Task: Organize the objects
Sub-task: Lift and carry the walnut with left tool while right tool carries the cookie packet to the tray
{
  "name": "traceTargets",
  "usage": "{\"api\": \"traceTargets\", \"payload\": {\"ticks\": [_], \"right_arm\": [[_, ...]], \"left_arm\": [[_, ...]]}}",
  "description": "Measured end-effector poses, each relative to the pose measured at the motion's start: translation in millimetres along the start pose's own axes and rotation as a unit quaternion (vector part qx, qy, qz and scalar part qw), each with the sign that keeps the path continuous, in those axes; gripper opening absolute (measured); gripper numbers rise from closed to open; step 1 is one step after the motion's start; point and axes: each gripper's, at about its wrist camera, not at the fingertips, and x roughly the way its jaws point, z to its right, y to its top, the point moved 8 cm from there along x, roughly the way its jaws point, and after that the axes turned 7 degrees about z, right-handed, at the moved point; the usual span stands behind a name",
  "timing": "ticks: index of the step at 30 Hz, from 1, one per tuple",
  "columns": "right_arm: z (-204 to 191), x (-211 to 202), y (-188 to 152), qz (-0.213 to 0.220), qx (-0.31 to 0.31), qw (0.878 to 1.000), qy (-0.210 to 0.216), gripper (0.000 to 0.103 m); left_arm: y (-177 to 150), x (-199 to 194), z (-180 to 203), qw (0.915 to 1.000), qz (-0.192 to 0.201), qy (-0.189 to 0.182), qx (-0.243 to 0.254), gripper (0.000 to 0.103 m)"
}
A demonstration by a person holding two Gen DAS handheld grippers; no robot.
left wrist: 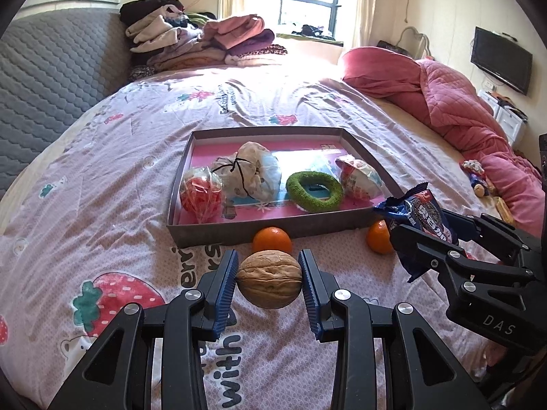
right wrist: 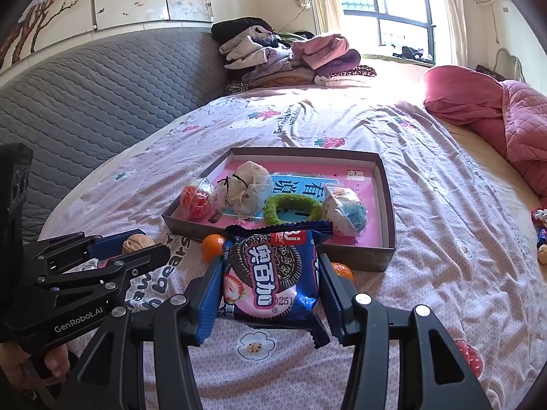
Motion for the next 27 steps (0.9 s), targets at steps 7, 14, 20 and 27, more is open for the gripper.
{"api": "traceTargets", "payload": {"ticks": [7,14,20,27], "right_arm": [[6.6,-4.6,7.8,0.011,0.006,1.000,-0.004,0.052],[8.9,-5.3,15.3,0.017,0.000,1.000,-0.009,0.052],[6.8,-1.5,25.7,0.022,-0.010,1.000,-0.009,0.052],[3.7,9.9,43.8,0.033,-0.018,0.999,-0.008,0.052]], "left_arm": [[4.3,1.3,-3.3,1.0000,0.006,0.006,0.002,0.037],[13.4,1.7,-4.6,0.9999,0.011,0.007,0.003,0.037],[24.0,5.7,-9.0,0.9998,0.016,0.008,0.003,0.037],[36.3,15.5,-11.6,0.9998,0.019,0.010,0.000,0.037]]}}
